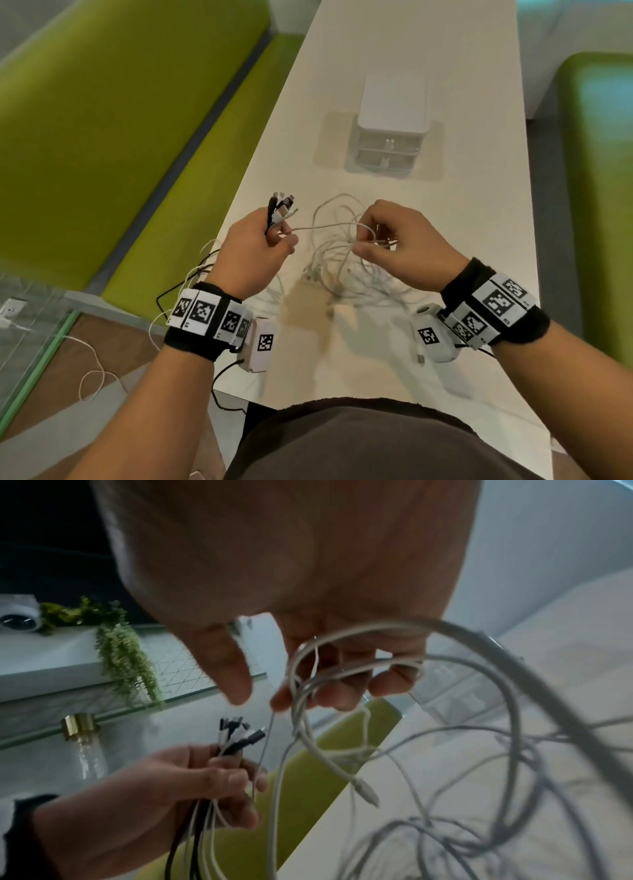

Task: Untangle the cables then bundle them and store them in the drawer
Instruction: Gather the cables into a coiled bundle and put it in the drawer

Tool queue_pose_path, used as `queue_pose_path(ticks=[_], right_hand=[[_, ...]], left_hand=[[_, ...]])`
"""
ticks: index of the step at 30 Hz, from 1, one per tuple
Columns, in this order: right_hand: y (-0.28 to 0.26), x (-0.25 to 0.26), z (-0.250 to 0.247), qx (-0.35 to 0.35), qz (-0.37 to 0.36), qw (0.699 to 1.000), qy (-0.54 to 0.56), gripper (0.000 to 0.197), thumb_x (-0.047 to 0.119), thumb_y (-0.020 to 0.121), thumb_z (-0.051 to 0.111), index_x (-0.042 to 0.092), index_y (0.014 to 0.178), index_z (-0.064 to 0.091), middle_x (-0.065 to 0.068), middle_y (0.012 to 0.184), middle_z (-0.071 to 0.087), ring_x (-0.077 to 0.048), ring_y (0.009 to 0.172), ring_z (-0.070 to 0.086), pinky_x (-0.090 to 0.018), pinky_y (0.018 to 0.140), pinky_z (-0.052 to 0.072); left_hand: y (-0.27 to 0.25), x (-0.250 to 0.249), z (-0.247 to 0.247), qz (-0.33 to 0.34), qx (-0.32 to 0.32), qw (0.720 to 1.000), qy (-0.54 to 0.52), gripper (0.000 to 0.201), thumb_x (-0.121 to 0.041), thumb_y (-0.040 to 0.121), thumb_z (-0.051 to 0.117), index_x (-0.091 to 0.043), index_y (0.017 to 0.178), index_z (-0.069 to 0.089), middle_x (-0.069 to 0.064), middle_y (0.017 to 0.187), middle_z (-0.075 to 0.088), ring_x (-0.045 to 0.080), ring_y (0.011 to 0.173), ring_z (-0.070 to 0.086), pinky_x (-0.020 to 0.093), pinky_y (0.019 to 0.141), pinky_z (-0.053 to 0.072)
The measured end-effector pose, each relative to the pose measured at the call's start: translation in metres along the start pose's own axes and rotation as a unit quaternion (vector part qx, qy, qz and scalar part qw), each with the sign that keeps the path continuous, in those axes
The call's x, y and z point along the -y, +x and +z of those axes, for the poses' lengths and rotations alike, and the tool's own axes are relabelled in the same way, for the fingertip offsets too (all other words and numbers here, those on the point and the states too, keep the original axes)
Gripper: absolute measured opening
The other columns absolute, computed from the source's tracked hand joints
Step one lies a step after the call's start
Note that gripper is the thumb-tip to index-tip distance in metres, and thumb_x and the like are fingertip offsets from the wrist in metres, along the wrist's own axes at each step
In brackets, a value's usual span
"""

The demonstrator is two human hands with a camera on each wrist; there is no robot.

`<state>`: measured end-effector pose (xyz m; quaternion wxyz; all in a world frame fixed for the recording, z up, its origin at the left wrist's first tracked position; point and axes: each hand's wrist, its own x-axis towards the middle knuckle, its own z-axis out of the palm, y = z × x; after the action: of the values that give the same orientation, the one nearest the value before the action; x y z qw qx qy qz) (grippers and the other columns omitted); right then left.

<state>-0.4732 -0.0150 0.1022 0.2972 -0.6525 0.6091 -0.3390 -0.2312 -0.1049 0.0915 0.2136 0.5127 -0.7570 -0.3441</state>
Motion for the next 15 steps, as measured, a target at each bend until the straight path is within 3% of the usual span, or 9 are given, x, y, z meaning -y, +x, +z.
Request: queue_pose_path(ticks=[1, 3, 5, 7, 8, 11, 14, 15], right_hand=[[0.002, -0.005, 0.002, 0.011, 0.030, 0.999, -0.009, 0.011, 0.021, 0.094, 0.068, 0.019, 0.084, 0.066, 0.005, 0.085, 0.062, -0.014, 0.076, 0.057, -0.025, 0.071, 0.044], [0.005, -0.017, 0.009, 0.037, 0.056, 0.993, -0.096, 0.019, 0.024, 0.101, 0.057, 0.017, 0.087, 0.068, 0.003, 0.085, 0.064, -0.017, 0.078, 0.059, -0.035, 0.075, 0.046], [0.005, -0.021, 0.015, 0.084, 0.050, 0.975, -0.200, 0.020, 0.023, 0.103, 0.051, 0.019, 0.092, 0.066, 0.003, 0.085, 0.059, -0.022, 0.077, 0.057, -0.043, 0.077, 0.048], [0.005, -0.020, 0.018, 0.108, 0.011, 0.966, -0.233, 0.017, 0.024, 0.103, 0.049, 0.024, 0.095, 0.064, 0.005, 0.085, 0.054, -0.019, 0.070, 0.052, -0.041, 0.074, 0.043], [0.005, -0.016, 0.017, 0.117, -0.014, 0.967, -0.225, 0.017, 0.026, 0.103, 0.049, 0.026, 0.097, 0.065, 0.005, 0.085, 0.054, -0.017, 0.069, 0.050, -0.038, 0.072, 0.039], [0.005, -0.006, 0.015, 0.105, -0.073, 0.972, -0.197, 0.027, 0.041, 0.101, 0.044, 0.031, 0.108, 0.068, 0.007, 0.088, 0.055, -0.014, 0.071, 0.049, -0.036, 0.070, 0.039], [0.000, -0.004, 0.003, 0.034, -0.032, 0.992, -0.121, 0.019, 0.048, 0.097, 0.061, 0.033, 0.108, 0.056, 0.011, 0.077, 0.049, -0.008, 0.068, 0.047, -0.025, 0.068, 0.038], [-0.002, -0.006, -0.002, 0.024, -0.018, 0.995, -0.093, 0.025, 0.046, 0.092, 0.070, 0.032, 0.108, 0.056, 0.011, 0.076, 0.052, -0.008, 0.070, 0.050, -0.022, 0.068, 0.037]], left_hand=[[0.000, 0.001, 0.003, -0.003, 0.008, 1.000, 0.026, 0.014, -0.024, 0.089, 0.068, -0.020, 0.098, 0.057, -0.001, 0.084, 0.063, 0.011, 0.074, 0.067, 0.036, 0.069, 0.055], [0.000, -0.005, 0.005, 0.032, -0.004, 0.998, 0.048, 0.018, -0.018, 0.091, 0.066, -0.020, 0.103, 0.053, -0.005, 0.094, 0.051, 0.008, 0.075, 0.058, 0.012, 0.073, 0.047], [-0.004, -0.018, 0.005, 0.100, -0.030, 0.994, 0.038, 0.024, -0.010, 0.093, 0.064, -0.026, 0.107, 0.052, -0.006, 0.096, 0.047, 0.009, 0.078, 0.056, 0.006, 0.072, 0.039], [-0.008, -0.028, 0.010, 0.146, -0.016, 0.989, 0.032, 0.022, -0.010, 0.092, 0.064, -0.023, 0.109, 0.058, -0.004, 0.093, 0.057, 0.010, 0.076, 0.058, 0.012, 0.072, 0.043], [-0.010, -0.032, 0.013, 0.157, 0.014, 0.987, 0.044, 0.023, -0.013, 0.092, 0.064, -0.020, 0.113, 0.060, -0.004, 0.090, 0.060, 0.009, 0.075, 0.058, 0.020, 0.072, 0.047], [-0.011, -0.042, 0.024, 0.133, 0.119, 0.979, 0.094, 0.025, -0.025, 0.097, 0.061, -0.017, 0.119, 0.054, -0.007, 0.080, 0.061, 0.012, 0.072, 0.058, 0.037, 0.067, 0.047], [-0.007, -0.042, 0.021, 0.108, 0.128, 0.983, 0.070, 0.025, -0.030, 0.098, 0.063, -0.022, 0.120, 0.056, -0.009, 0.069, 0.058, 0.006, 0.066, 0.057, 0.031, 0.064, 0.045], [-0.005, -0.042, 0.018, 0.092, 0.114, 0.988, 0.056, 0.016, -0.028, 0.097, 0.065, -0.024, 0.111, 0.058, -0.009, 0.066, 0.055, 0.005, 0.063, 0.057, 0.030, 0.062, 0.044]])
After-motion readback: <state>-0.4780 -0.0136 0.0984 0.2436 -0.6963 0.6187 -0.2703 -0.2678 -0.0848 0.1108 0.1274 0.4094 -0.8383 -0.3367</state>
